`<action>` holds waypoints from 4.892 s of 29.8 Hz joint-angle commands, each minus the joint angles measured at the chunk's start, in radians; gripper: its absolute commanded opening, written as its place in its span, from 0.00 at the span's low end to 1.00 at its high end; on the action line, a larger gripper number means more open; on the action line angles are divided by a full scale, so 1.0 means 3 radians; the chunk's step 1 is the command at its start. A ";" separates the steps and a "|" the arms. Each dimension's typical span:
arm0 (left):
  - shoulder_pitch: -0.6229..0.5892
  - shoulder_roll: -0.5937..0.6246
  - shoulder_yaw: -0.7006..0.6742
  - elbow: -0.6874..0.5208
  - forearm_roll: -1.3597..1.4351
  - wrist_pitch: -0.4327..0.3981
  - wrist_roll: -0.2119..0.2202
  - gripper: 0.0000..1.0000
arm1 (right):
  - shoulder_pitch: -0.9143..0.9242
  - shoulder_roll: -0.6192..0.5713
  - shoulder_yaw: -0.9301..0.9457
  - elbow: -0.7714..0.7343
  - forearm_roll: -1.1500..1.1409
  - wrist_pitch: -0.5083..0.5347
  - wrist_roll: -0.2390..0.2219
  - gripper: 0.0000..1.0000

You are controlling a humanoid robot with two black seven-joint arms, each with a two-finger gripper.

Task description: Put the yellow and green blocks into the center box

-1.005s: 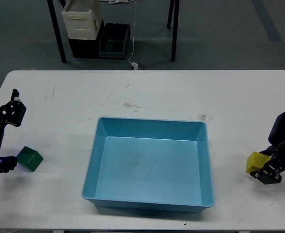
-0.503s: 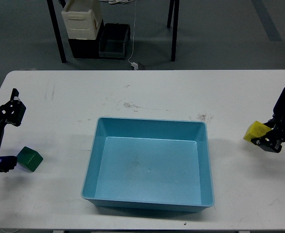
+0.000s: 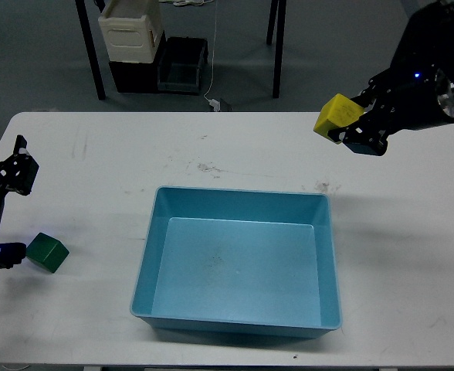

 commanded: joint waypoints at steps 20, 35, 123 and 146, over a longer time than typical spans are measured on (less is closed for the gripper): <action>-0.0123 0.0116 -0.0058 -0.0010 -0.0021 -0.0156 0.0025 1.00 | -0.0220 0.0931 -0.0719 -0.0012 0.0093 0.0049 0.0000 0.54; -0.0644 0.0326 -0.0063 0.0863 0.1155 -0.0390 -0.0347 1.00 | -0.0369 0.0890 -0.0612 -0.0201 0.0323 0.0049 0.0000 0.86; -0.2189 0.2203 0.3542 0.0271 0.9086 -0.0390 -0.1425 0.96 | -0.5942 0.1554 0.5877 0.0704 0.2384 -0.1334 -0.0550 1.00; -0.2173 0.2064 0.3547 0.0496 0.9096 -0.0390 -0.1425 0.41 | -0.5942 0.1554 0.5888 0.0699 0.2461 -0.1406 -0.0550 1.00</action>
